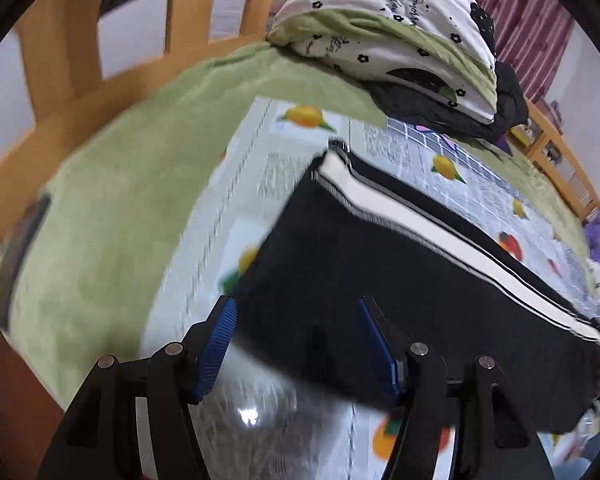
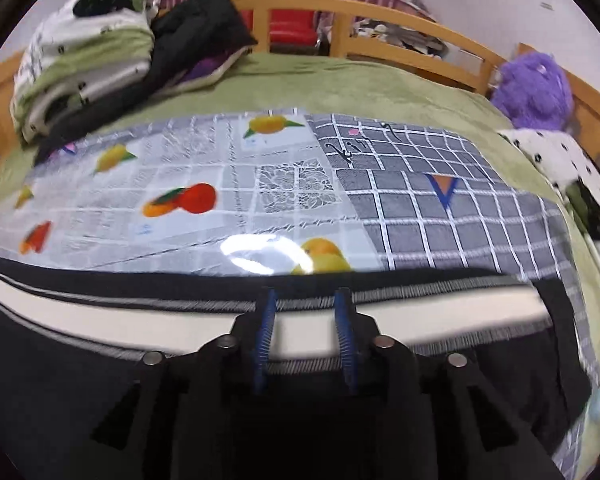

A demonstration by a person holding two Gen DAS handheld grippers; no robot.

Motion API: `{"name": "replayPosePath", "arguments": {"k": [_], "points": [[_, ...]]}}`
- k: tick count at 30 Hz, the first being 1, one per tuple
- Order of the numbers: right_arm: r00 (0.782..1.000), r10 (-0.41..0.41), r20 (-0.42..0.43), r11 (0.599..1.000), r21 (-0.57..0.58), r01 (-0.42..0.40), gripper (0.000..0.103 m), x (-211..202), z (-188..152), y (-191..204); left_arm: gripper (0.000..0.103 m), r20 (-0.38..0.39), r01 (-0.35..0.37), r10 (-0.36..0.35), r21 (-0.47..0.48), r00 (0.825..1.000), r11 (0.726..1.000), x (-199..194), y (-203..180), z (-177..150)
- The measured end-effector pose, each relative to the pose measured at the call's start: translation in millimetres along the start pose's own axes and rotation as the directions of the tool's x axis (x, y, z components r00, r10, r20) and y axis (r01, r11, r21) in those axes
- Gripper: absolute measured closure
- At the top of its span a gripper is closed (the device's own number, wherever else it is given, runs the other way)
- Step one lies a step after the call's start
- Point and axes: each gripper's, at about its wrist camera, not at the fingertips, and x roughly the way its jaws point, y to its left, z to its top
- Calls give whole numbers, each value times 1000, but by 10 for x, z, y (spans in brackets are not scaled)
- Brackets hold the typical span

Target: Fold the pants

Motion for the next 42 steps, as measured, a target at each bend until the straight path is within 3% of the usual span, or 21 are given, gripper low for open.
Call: {"name": "replayPosePath", "arguments": {"k": [3, 6, 11, 14, 15, 16, 18, 20, 24, 27, 30, 34, 38, 42], "points": [[1000, -25, 7, 998, 49, 25, 68, -264, -189, -7, 44, -33, 63, -66, -88, 997, 994, 101, 131, -91], [999, -51, 4, 996, 79, 51, 68, -524, -357, -39, 45, -37, 133, -144, -207, 989, 969, 302, 294, -101], [994, -80, 72, 992, 104, 72, 68, -1060, -528, -70, 45, 45, 207, -202, -281, 978, 937, 486, 358, -85], [995, -50, 85, 987, 158, 36, 68, -1229, -461, -89, 58, 59, 203, -194, -314, 979, 928, 526, 360, -33], [997, -13, 75, 982, 191, -1, 68, -1275, -422, -81, 73, 62, 197, -187, -317, 980, 928, 519, 356, 0], [998, 24, 63, 975, 221, -37, 68, -1302, -380, -61, 89, 73, 195, -181, -298, 981, 934, 468, 334, 42], [996, 75, 55, 963, 256, -87, 68, -1333, -317, 26, 90, 88, 183, -168, -205, 982, 962, 293, 192, 149], [993, 102, 52, 956, 269, -112, 68, -1342, -290, 179, 90, 132, 123, -111, -84, 985, 989, 37, -97, 256], [985, 170, 20, 945, 279, -169, 68, -1255, -324, 452, 91, 191, 54, -82, 146, 978, 988, -379, -762, 384], [987, 163, 13, 959, 231, -162, 68, -1251, -399, 570, 92, 231, 25, -98, 300, 968, 954, -690, -1366, 368], [982, 190, 1, 948, 261, -183, 68, -1242, -532, 459, 92, 230, 50, -154, 401, 961, 915, -932, -2014, 240], [992, 113, 61, 941, 313, -126, 68, -1376, -640, 119, 93, 188, 98, -220, 504, 957, 858, -976, -2819, -79], [991, 55, 119, 927, 364, -95, 68, -1600, -811, -225, 93, 73, 205, -296, 565, 953, 799, -810, -3535, -537], [988, -33, 148, 914, 404, -30, 68, -1785, -1037, -581, 93, -65, 319, -349, 584, 935, 746, -550, -4096, -1041]]}}
